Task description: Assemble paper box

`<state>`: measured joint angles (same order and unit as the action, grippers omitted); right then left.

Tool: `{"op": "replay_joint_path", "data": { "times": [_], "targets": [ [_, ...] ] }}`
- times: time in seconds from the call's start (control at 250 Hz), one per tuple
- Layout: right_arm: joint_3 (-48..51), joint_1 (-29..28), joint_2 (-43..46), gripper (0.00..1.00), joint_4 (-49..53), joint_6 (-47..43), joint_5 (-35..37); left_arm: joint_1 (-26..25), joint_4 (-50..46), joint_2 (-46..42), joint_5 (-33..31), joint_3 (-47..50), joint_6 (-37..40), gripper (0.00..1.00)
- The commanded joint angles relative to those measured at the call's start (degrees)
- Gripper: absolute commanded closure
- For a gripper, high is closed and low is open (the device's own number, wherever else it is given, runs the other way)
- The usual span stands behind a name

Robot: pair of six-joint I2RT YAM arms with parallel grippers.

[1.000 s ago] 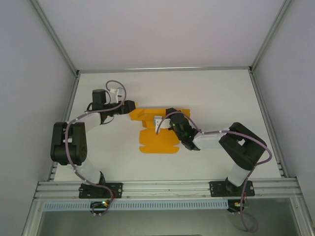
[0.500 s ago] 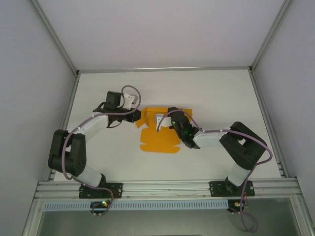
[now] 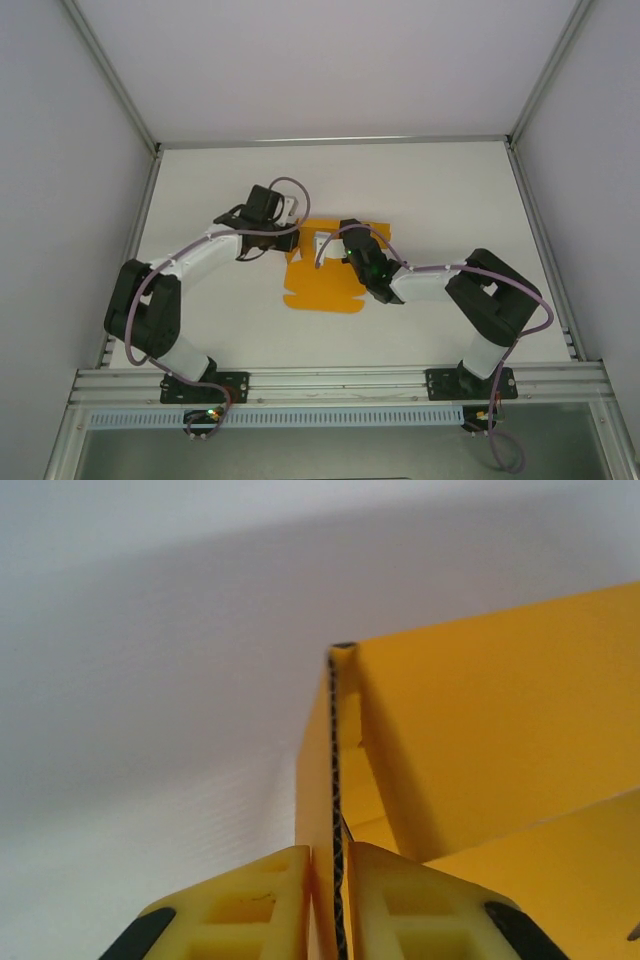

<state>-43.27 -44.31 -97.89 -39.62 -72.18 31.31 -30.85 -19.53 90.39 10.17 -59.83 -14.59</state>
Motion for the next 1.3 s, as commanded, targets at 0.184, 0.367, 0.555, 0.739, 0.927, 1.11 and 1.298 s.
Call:
{"op": "replay_joint_path", "data": {
  "times": [0.184,0.367,0.555,0.739,0.927,1.11,1.298],
  "targets": [
    [-0.7,-0.3,-1.2,1.00,-4.0,1.0,0.4,-4.1,-0.6,-2.1,2.3,-1.3,-5.7,0.79],
    [0.8,-0.1,-1.0,1.00,-5.3,0.8,0.0,-4.2,-1.9,-7.0,1.1,1.5,-5.7,0.65],
    [2.8,0.1,-0.2,1.00,-7.3,-1.2,-1.6,2.0,-4.2,-15.9,-2.7,6.2,-5.5,0.21],
    [3.7,0.3,0.9,1.00,-7.9,-1.8,-3.8,13.4,-0.6,-20.5,0.4,8.8,-6.5,0.00],
    [3.6,0.3,1.1,1.00,-7.2,-1.8,-4.8,24.4,7.6,-9.6,7.1,5.9,-3.4,0.00],
    [2.8,0.6,0.6,1.00,-7.1,-2.4,-3.5,21.7,7.5,0.5,27.4,1.7,5.0,0.34],
    [1.8,0.7,1.3,1.00,-3.0,-1.3,-2.9,14.5,8.1,3.0,31.0,3.4,12.4,0.51]
  ]
}}
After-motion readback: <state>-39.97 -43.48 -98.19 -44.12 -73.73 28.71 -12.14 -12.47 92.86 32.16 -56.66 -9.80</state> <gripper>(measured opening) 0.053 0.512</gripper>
